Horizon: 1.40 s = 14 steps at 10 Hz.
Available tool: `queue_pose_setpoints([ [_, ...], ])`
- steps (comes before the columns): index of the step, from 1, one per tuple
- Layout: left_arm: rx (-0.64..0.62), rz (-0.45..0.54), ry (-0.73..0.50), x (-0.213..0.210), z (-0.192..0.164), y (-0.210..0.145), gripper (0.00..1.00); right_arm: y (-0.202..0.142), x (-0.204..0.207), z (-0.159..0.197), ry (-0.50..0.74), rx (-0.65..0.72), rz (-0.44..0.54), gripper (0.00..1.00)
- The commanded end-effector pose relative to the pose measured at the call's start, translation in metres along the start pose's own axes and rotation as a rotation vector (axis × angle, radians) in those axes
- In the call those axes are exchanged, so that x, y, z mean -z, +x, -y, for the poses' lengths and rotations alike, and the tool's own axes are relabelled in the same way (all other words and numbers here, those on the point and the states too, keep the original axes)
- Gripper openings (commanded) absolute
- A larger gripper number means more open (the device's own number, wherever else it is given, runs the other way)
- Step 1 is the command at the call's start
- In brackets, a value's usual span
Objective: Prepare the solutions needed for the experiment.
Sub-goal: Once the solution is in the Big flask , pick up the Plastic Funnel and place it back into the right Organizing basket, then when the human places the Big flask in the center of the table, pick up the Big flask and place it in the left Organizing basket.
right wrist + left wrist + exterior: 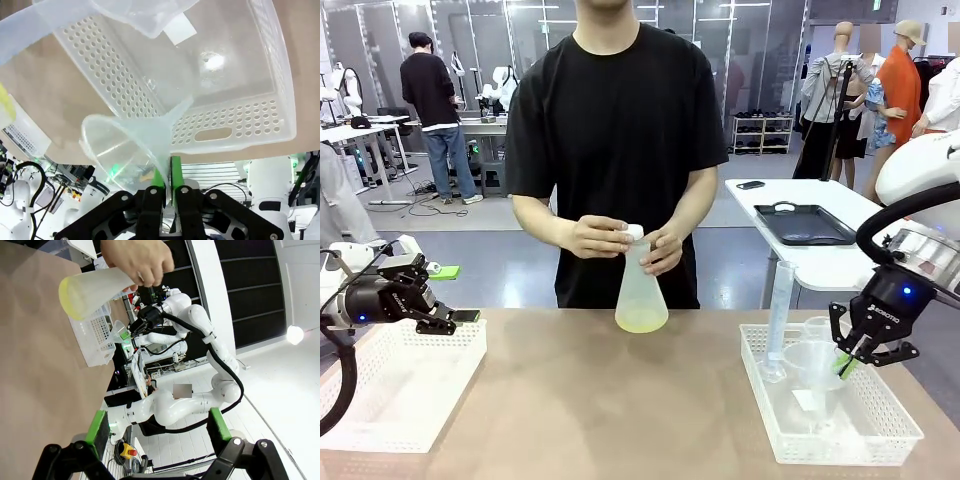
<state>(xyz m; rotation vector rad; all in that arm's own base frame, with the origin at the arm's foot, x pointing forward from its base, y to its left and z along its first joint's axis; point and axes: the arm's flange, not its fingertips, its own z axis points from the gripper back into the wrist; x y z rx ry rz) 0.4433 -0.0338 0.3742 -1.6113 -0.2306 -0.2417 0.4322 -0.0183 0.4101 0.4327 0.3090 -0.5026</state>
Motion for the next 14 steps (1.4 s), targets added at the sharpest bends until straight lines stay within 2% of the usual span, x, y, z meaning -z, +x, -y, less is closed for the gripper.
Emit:
queue_pose_setpoints([
  [1,0.008,-0.002,-0.008,0.0,0.001,0.0,1.0,0.006,-0.001,-0.007,0.002,0.036,0.015,0.27],
  [2,0.008,-0.002,-0.008,0.0,0.001,0.0,1.0,0.009,0.001,-0.009,0.006,0.039,0.019,0.44],
  [3,0.008,-0.002,-0.008,0.0,0.001,0.0,1.0,0.014,0.004,-0.011,-0.007,0.022,0.046,0.32],
  [4,0.008,-0.002,-0.008,0.0,0.001,0.0,1.0,0.005,0.001,-0.001,0.0,0.008,0.002,0.32],
  [14,0.008,-0.002,-0.008,0.0,0.001,0.0,1.0,0.007,0.003,-0.002,-0.002,0.008,0.003,0.32],
])
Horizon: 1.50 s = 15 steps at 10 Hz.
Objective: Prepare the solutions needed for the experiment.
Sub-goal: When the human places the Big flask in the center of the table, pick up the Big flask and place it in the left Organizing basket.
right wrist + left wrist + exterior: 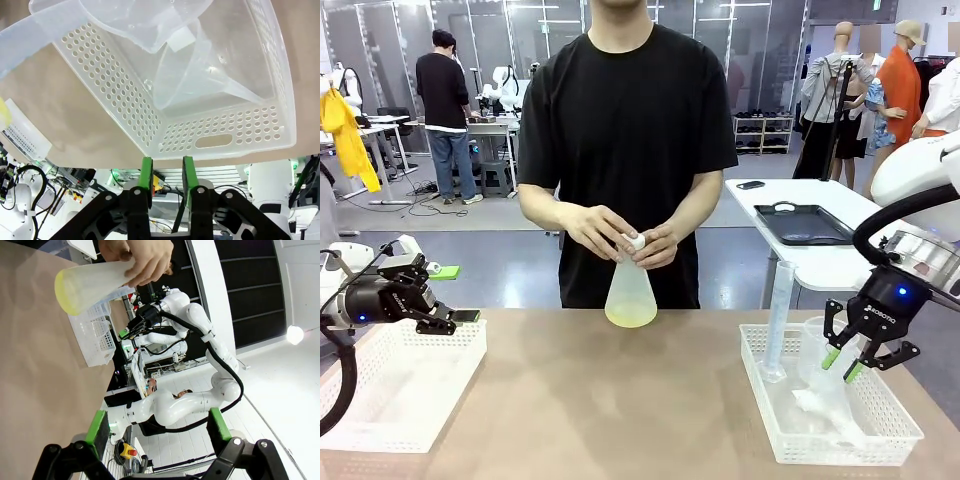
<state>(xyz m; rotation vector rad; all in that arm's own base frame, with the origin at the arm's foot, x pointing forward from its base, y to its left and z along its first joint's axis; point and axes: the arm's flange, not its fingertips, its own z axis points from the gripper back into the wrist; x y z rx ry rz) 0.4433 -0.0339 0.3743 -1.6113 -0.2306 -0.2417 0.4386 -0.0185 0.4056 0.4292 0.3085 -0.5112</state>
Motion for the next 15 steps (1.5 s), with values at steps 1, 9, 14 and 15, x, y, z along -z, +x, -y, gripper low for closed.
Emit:
queue_pose_setpoints([
  [1,0.008,-0.002,-0.008,0.0,0.001,0.0,1.0,-0.02,-0.006,0.0,0.09,-0.043,0.039,0.33],
  [9,0.008,-0.002,-0.008,0.0,0.001,0.0,1.0,-0.054,-0.036,0.021,0.731,-0.239,-0.037,0.53],
  [14,0.008,-0.002,-0.008,0.0,0.001,0.0,1.0,-0.041,-0.021,0.021,1.048,-0.437,-0.097,0.64],
  [15,0.008,-0.002,-0.008,0.0,0.001,0.0,1.0,-0.039,-0.017,0.019,1.076,-0.448,-0.115,0.64],
])
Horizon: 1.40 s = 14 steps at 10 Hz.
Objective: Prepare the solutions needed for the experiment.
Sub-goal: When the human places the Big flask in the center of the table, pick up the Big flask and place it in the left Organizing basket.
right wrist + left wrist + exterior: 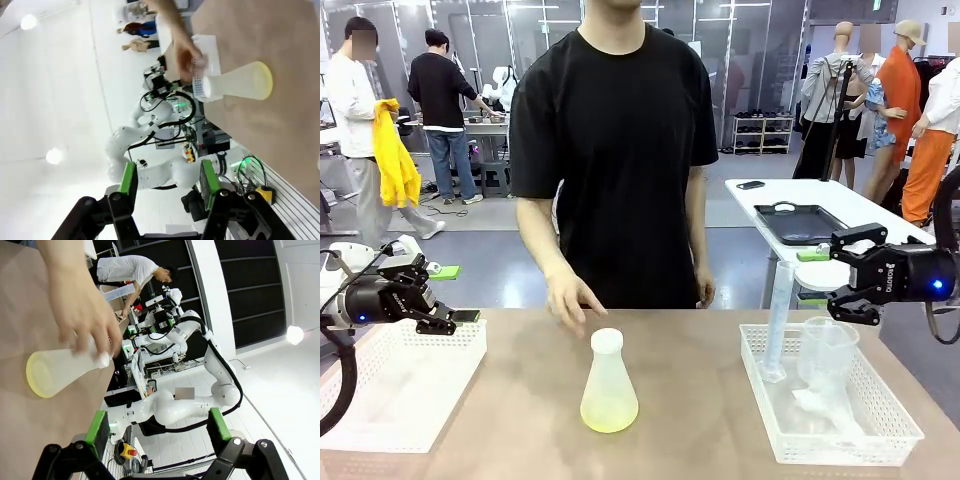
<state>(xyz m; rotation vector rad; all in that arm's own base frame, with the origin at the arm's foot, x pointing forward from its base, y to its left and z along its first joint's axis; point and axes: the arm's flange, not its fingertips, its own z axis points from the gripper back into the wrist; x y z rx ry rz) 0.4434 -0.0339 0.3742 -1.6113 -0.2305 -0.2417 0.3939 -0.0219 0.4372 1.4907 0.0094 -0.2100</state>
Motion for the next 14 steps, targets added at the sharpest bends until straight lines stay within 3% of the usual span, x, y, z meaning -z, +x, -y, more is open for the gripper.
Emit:
queue_pose_setpoints([
  [1,0.008,-0.002,-0.008,0.0,0.001,0.0,1.0,0.007,0.001,0.009,0.05,-0.057,-0.029,0.64],
  [6,0.008,-0.002,-0.008,0.0,0.001,0.0,1.0,0.009,0.013,0.01,0.065,-0.139,-0.064,0.64],
  [14,0.008,-0.002,-0.008,0.0,0.001,0.0,1.0,0.005,0.015,0.009,0.05,-0.11,-0.069,0.64],
])
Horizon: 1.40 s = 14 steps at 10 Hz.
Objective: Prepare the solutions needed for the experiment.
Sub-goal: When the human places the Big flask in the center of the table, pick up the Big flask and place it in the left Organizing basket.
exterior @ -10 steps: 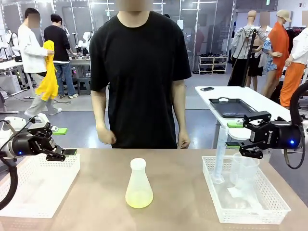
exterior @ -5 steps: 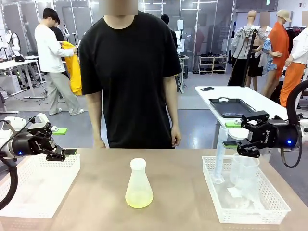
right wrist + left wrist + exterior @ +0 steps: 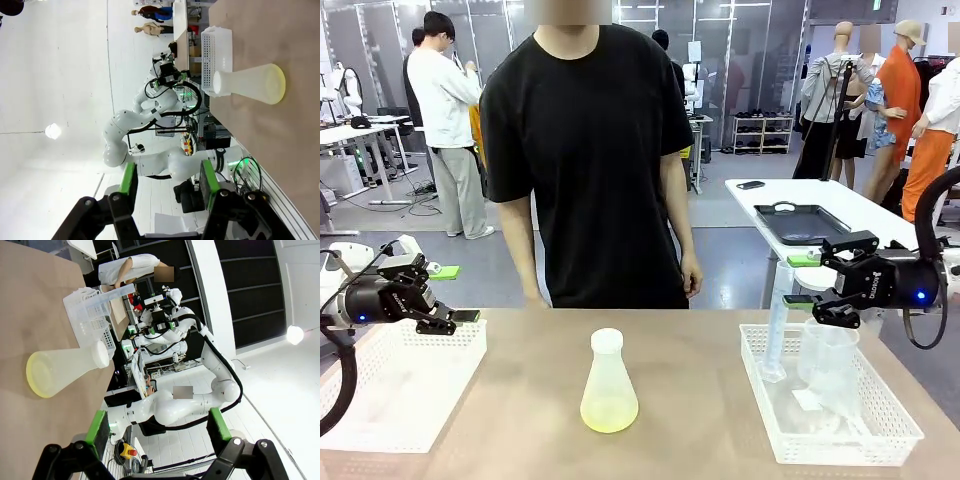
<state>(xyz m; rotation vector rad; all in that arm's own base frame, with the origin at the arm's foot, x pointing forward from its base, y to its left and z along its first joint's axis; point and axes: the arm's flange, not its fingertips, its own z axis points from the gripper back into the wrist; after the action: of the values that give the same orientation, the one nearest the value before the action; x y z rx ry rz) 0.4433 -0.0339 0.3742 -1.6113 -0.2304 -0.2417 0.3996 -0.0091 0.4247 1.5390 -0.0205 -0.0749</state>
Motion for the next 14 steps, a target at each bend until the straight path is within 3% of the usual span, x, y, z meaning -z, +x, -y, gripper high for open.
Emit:
queue_pose_setpoints([
  [1,0.008,-0.002,-0.008,0.0,0.001,0.0,1.0,-0.001,0.0,-0.001,0.004,-0.004,-0.002,0.64],
  [7,0.0,0.0,0.0,0.0,0.0,0.0,1.0,-0.001,0.0,-0.001,0.004,-0.004,-0.002,0.64],
  [9,0.111,-0.04,0.037,0.015,0.018,0.017,1.0,-0.001,0.0,-0.001,0.004,-0.004,-0.002,0.64],
  [12,0.178,-0.14,0.053,0.052,0.041,0.041,1.0,-0.001,0.0,-0.001,0.004,-0.004,-0.002,0.64],
  [14,0.354,-0.226,0.097,0.083,0.055,0.06,1.0,-0.001,0.0,-0.001,0.004,-0.004,-0.002,0.64],
])
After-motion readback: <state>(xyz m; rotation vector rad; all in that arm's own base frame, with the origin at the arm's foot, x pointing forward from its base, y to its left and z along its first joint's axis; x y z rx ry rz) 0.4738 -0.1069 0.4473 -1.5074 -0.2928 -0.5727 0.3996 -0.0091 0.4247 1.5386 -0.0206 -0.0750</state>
